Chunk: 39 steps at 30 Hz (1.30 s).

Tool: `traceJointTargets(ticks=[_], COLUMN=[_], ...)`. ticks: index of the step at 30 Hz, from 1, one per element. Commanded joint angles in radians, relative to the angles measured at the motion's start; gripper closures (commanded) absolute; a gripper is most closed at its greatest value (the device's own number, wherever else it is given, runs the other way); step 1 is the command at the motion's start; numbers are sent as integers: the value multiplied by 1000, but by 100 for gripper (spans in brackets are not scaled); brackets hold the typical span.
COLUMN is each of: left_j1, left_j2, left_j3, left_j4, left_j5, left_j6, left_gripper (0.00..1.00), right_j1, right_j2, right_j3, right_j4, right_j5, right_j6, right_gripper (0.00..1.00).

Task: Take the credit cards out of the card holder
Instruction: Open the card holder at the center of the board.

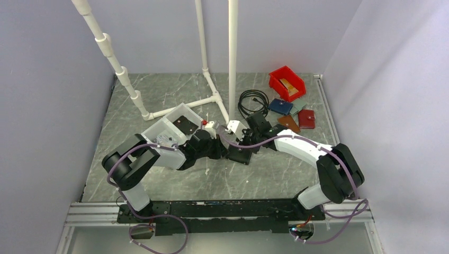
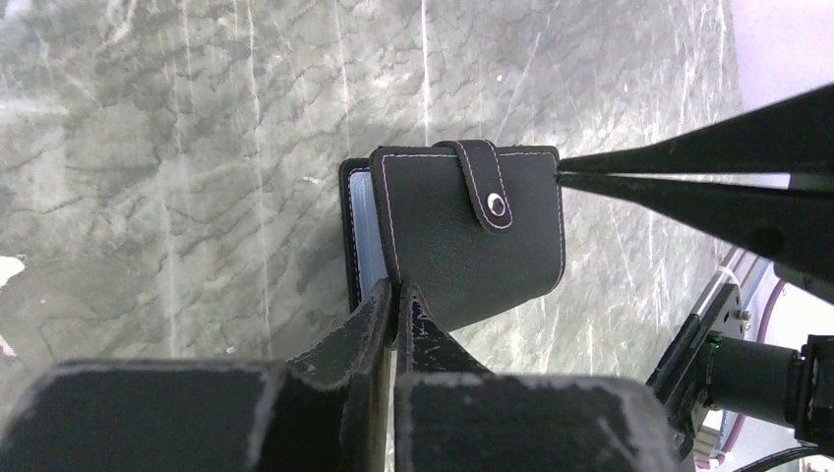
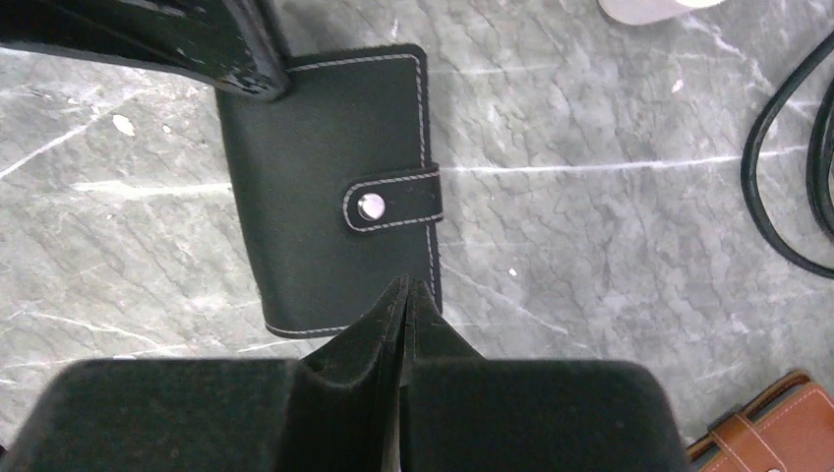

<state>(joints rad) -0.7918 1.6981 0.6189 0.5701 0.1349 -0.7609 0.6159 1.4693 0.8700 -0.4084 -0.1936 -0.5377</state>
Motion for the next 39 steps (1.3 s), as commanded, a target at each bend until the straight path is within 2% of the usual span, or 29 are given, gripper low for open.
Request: traceJointTargets(ticks=[1, 8, 12, 14, 16, 23, 34, 39], left_j1=[-1, -1, -1, -1, -2, -17, -29, -30], left_j2=[-40, -48, -35, -21, -4, 22, 9, 4], left_j3=[-18, -19, -17, -15, -15, -12, -38, -39], left_j4=[-63, -55, -28, -7, 17, 58, 83, 75], left_j5=[-31, -23, 9, 34, 61, 111, 105, 101], left_j6=[53, 66, 55, 45, 33, -9, -47, -47], left_gripper=[100, 100, 100, 100, 100, 100, 100, 100], right_j1=[-28, -71, -74, -55, -37, 40, 99, 104], right_j2=[-34, -33, -55, -63, -64, -17, 82, 103], right_j3=[28, 20, 18, 7, -4, -9, 3, 12], right_j4=[0, 17, -26, -26, -10, 32, 64, 54], right_j5=[-15, -6, -177, -215, -197, -107, 57, 100], right_j6=[18, 34, -6, -34, -51, -34, 0, -3], right_gripper=[100, 100, 99, 82, 70, 55, 55, 68])
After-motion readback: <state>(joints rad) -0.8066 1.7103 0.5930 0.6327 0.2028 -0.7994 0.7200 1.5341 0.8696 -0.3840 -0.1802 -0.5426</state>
